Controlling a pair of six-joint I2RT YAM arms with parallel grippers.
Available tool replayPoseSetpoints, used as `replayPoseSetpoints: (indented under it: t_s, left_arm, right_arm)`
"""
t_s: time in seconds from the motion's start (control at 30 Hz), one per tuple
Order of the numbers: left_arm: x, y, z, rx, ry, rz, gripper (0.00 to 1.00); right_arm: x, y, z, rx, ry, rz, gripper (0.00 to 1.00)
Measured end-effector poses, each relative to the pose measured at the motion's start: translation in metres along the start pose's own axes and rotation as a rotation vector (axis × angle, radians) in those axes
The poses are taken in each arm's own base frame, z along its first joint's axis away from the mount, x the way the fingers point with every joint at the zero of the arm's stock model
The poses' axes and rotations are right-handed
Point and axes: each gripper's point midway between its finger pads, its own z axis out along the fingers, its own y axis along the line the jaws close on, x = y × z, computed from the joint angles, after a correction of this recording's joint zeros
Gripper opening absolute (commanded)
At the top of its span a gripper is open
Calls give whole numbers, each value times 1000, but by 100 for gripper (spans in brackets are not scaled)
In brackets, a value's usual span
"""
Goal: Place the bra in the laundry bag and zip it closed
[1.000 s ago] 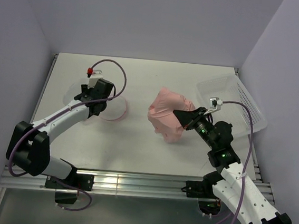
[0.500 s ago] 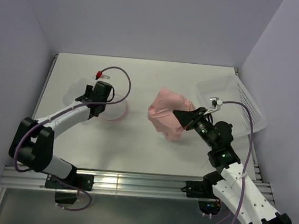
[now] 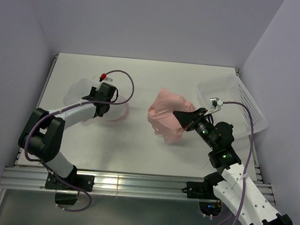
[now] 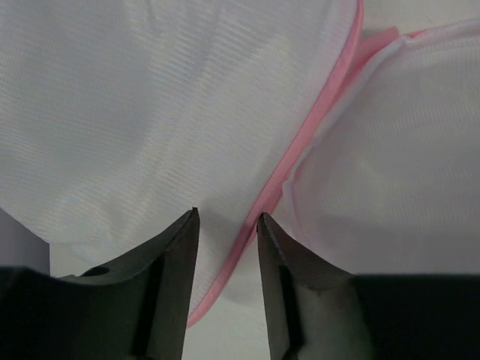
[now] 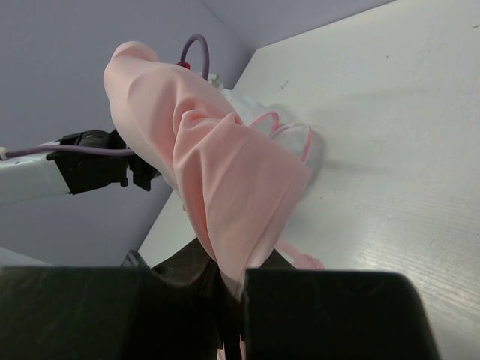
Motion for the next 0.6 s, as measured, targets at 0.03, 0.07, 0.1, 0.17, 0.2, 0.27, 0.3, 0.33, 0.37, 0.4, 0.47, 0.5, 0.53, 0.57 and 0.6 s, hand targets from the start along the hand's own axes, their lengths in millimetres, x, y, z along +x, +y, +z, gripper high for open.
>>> replayPoseSetpoints:
  t_s: [0.03,0.07,0.1,0.17,0.2,0.27,0.3,0.33,0.37,0.4,0.47,0.5,0.53,0.57,0.6]
  left_arm:
    - [0,1,1,-10,-2,2,41]
    - [-1,3,2,-23,-4,3,41]
    - [-1,4,3,-35,-6,4,41]
    - [0,5,7,-59,-6,10,41]
    - [0,6,8,-70,-5,13,40]
    - [2,7,11,-87,-1,25,34]
    - [3,8,12,-94,0,27,26]
    - [2,9,12,-100,-1,27,22]
    - [1,9,12,-101,-4,27,19]
    - [0,9,12,-102,-9,22,10]
    - [-2,9,11,-99,-14,15,3]
    - [-3,10,10,-99,-18,11,0]
    - [-4,10,8,-97,-22,6,0]
    - [-6,11,7,-96,-28,1,0]
    - [-8,12,4,-91,-35,-8,0]
  right_arm:
    - [0,0,0,-3,3,0,0]
    - [1,1,0,-4,4,0,0]
    - [1,1,0,-6,6,0,0]
    - [1,1,0,-7,7,0,0]
    - [1,1,0,-8,8,0,0]
    - [2,2,0,-10,9,0,0]
    - [2,2,0,-11,10,0,0]
    - [2,2,0,-11,11,0,0]
    - [2,2,0,-11,11,0,0]
    - [2,2,0,-12,11,0,0]
    - [2,2,0,-12,12,0,0]
    - [3,2,0,-13,15,1,0]
    - [3,2,0,-12,17,1,0]
    - [4,2,0,-13,19,1,0]
    - [4,1,0,-13,21,2,0]
